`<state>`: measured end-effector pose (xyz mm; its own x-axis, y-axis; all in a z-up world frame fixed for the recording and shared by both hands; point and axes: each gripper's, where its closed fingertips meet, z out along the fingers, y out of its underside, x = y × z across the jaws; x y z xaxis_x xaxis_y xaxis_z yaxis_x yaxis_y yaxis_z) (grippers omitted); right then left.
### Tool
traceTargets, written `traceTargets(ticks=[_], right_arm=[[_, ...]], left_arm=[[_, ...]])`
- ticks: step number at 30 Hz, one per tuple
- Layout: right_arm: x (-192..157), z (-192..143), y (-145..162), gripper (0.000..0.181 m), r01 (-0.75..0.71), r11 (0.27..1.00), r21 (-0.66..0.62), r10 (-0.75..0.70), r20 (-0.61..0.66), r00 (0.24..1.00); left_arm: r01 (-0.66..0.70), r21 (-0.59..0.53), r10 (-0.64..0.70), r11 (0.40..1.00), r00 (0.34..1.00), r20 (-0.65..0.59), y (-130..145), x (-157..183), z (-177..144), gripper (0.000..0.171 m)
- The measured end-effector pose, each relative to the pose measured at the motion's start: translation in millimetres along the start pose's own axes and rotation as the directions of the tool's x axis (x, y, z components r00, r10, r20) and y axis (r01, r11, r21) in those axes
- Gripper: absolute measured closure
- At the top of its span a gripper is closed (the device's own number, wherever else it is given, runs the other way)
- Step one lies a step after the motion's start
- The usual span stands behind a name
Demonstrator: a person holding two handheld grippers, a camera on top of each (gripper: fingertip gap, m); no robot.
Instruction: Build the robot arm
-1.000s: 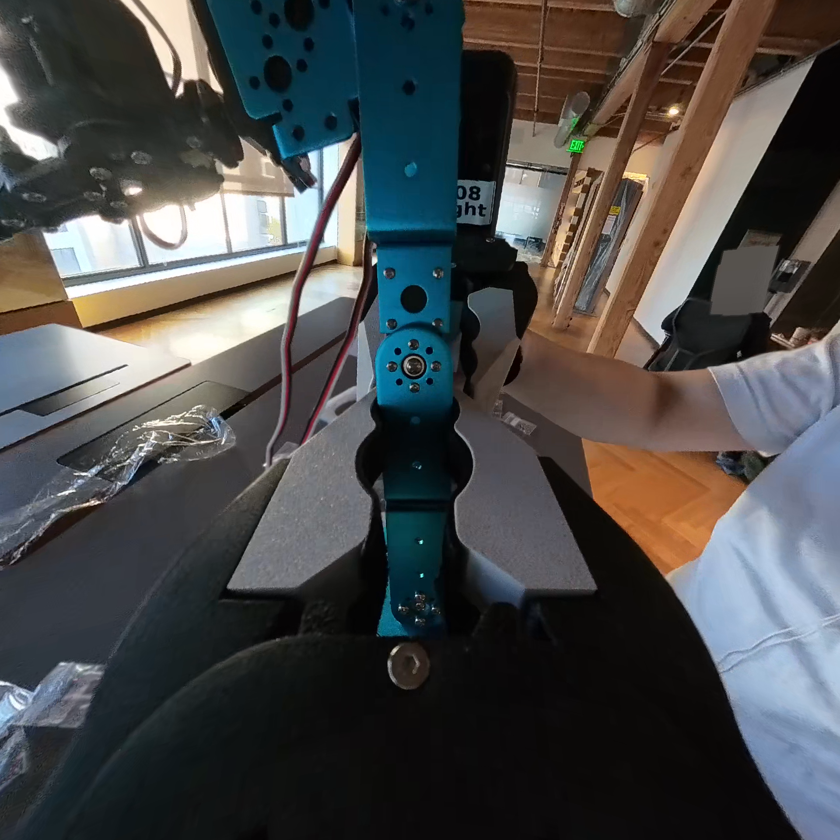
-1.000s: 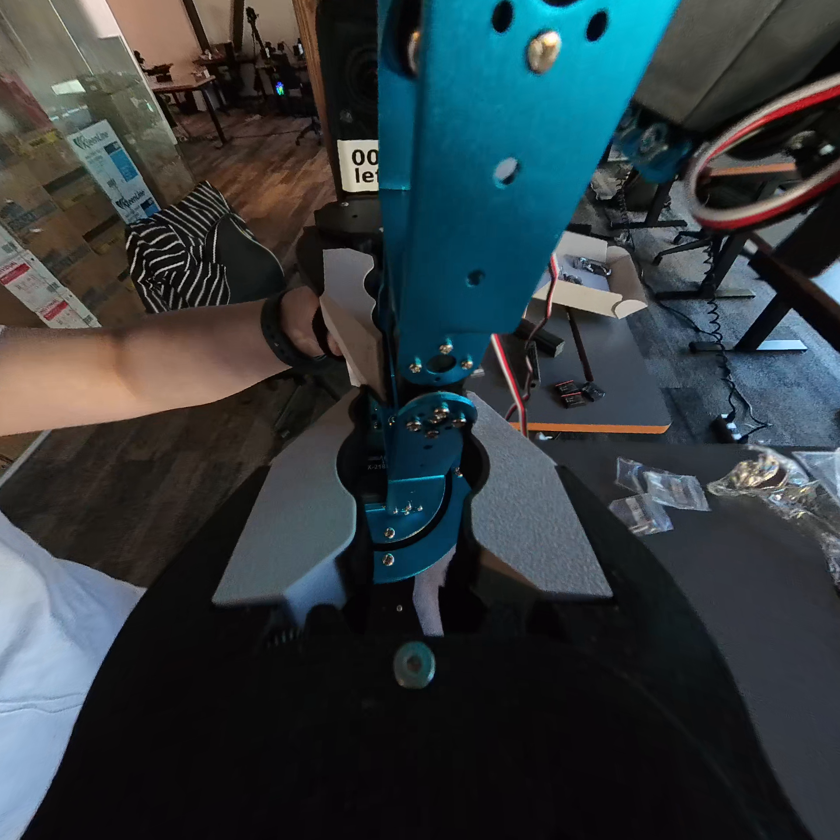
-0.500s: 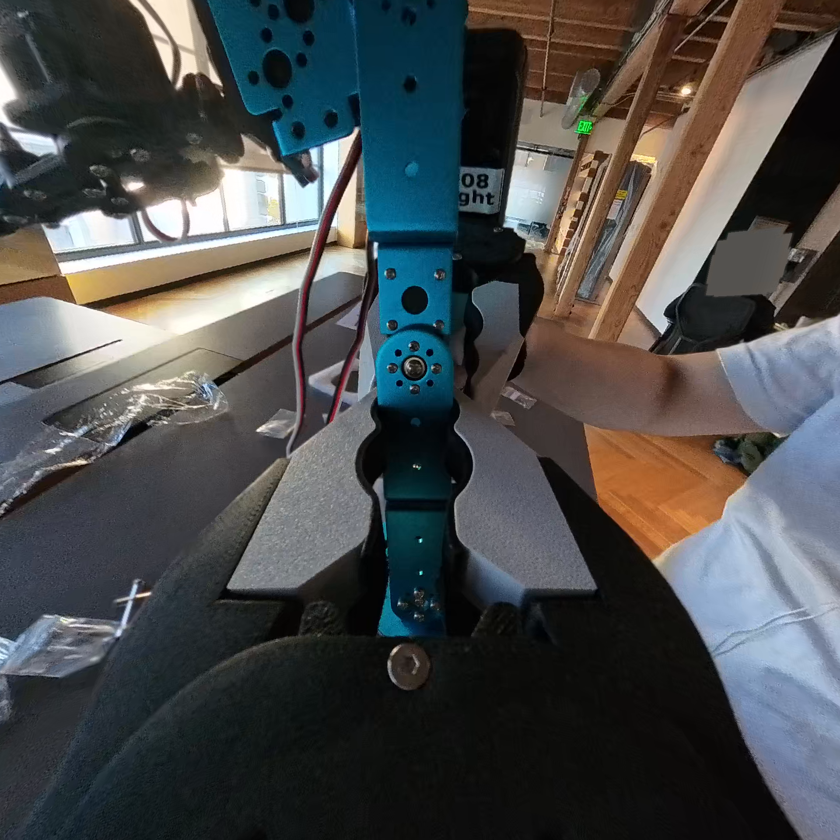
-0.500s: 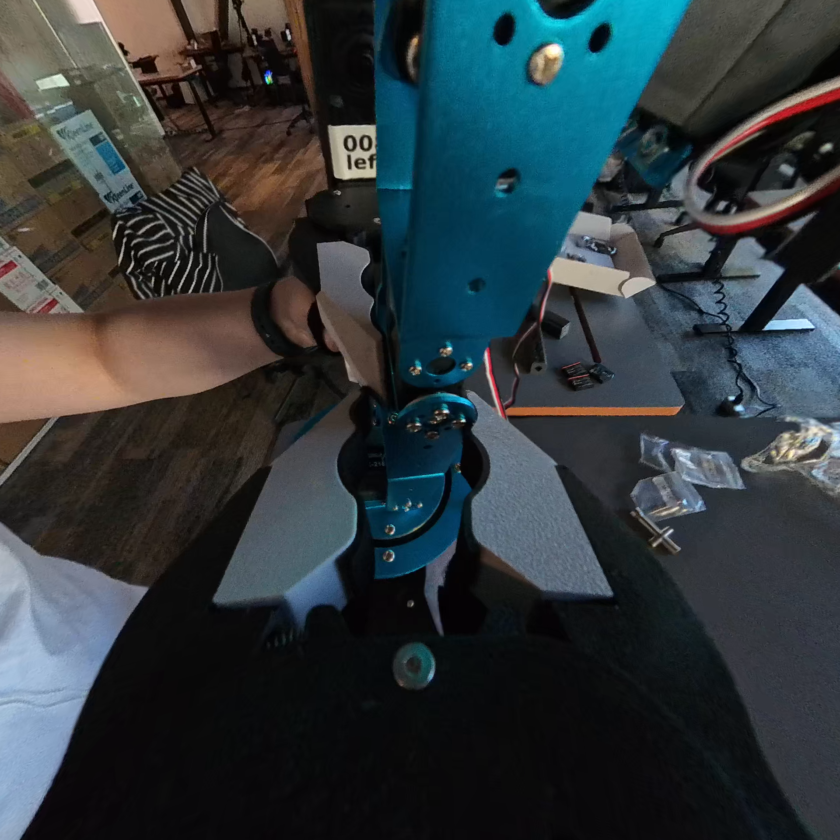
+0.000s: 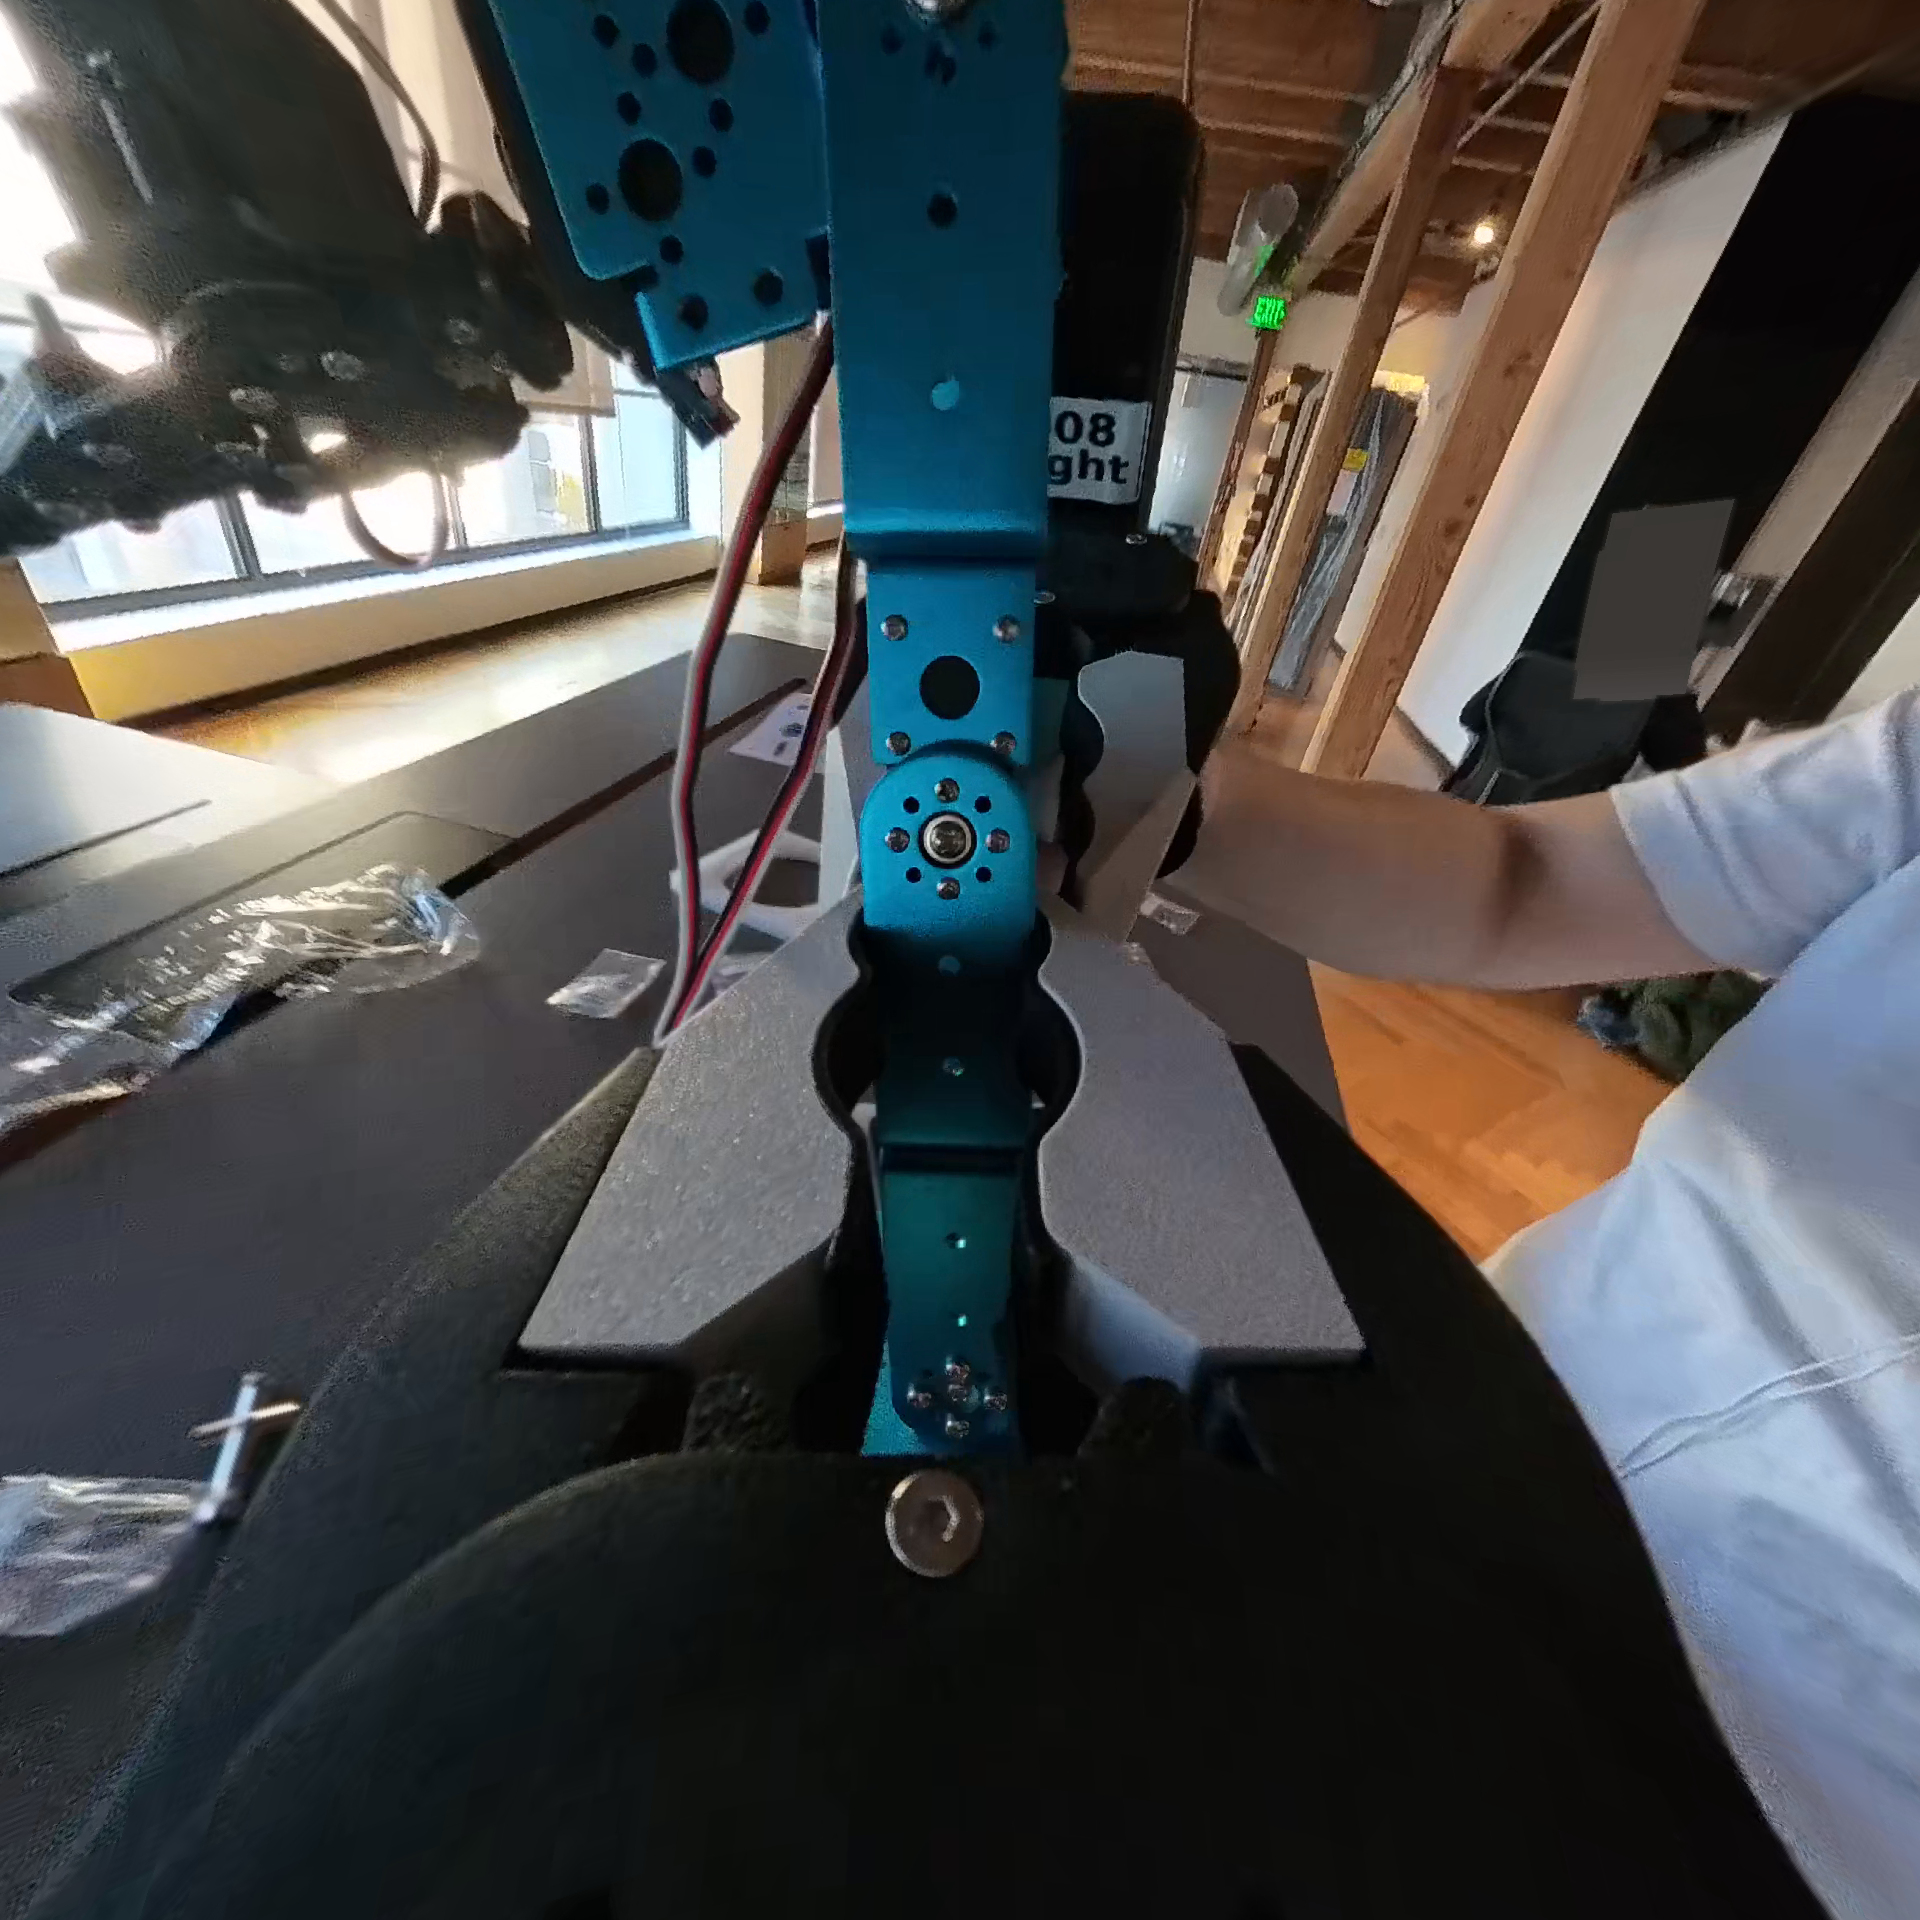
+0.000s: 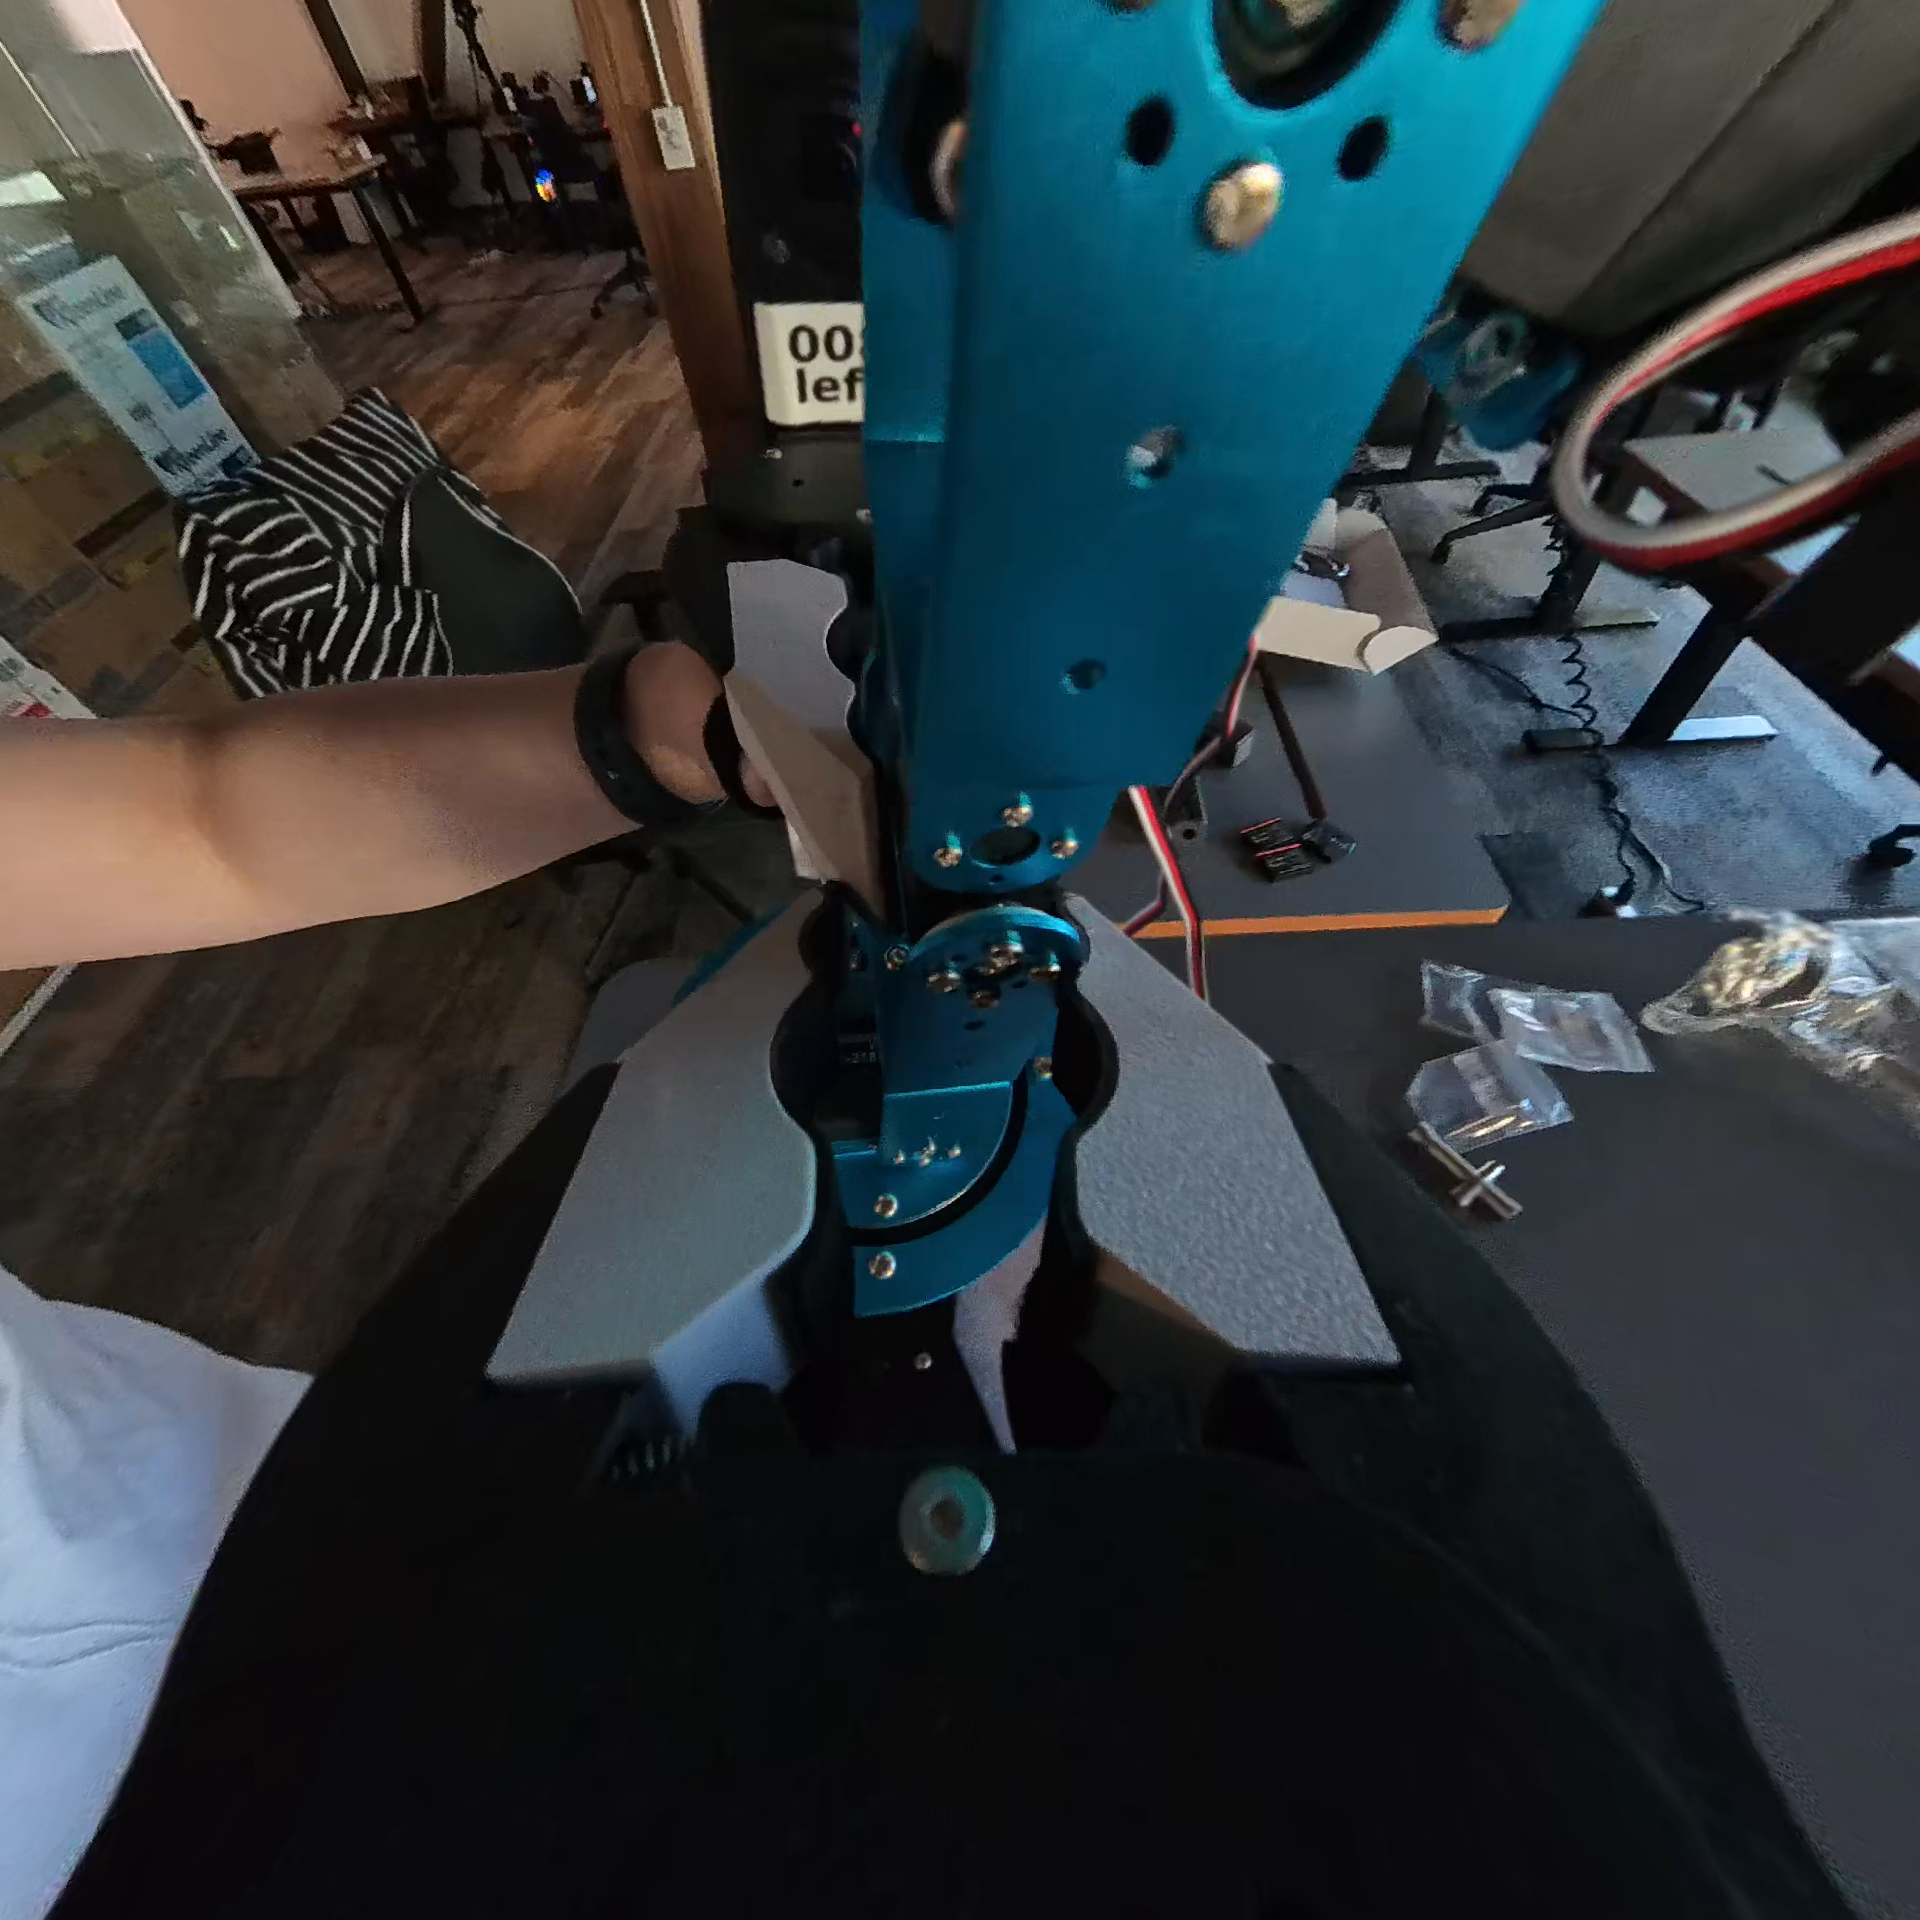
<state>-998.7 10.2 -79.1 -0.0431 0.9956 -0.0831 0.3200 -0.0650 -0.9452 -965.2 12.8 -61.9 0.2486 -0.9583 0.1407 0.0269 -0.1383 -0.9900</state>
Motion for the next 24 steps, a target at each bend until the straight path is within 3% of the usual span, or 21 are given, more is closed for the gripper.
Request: traceTargets(ticks=[9,24], right_arm=[[-36.2,2.6,37.3,0.146,0.030,0.997,-0.065,-0.026,0.061,0.998],[-67.2,4.2,48.6,0.147,0.136,0.981,-0.141,-0.124,0.092,0.988]], left_arm=[[-0.009,0.028,0.006,1.000,0.997,0.081,37.8,33.3,0.5,0.152],[-0.048,0.181,0.025,0.982,0.992,0.123,48.8,63.5,-6.5,0.152]])
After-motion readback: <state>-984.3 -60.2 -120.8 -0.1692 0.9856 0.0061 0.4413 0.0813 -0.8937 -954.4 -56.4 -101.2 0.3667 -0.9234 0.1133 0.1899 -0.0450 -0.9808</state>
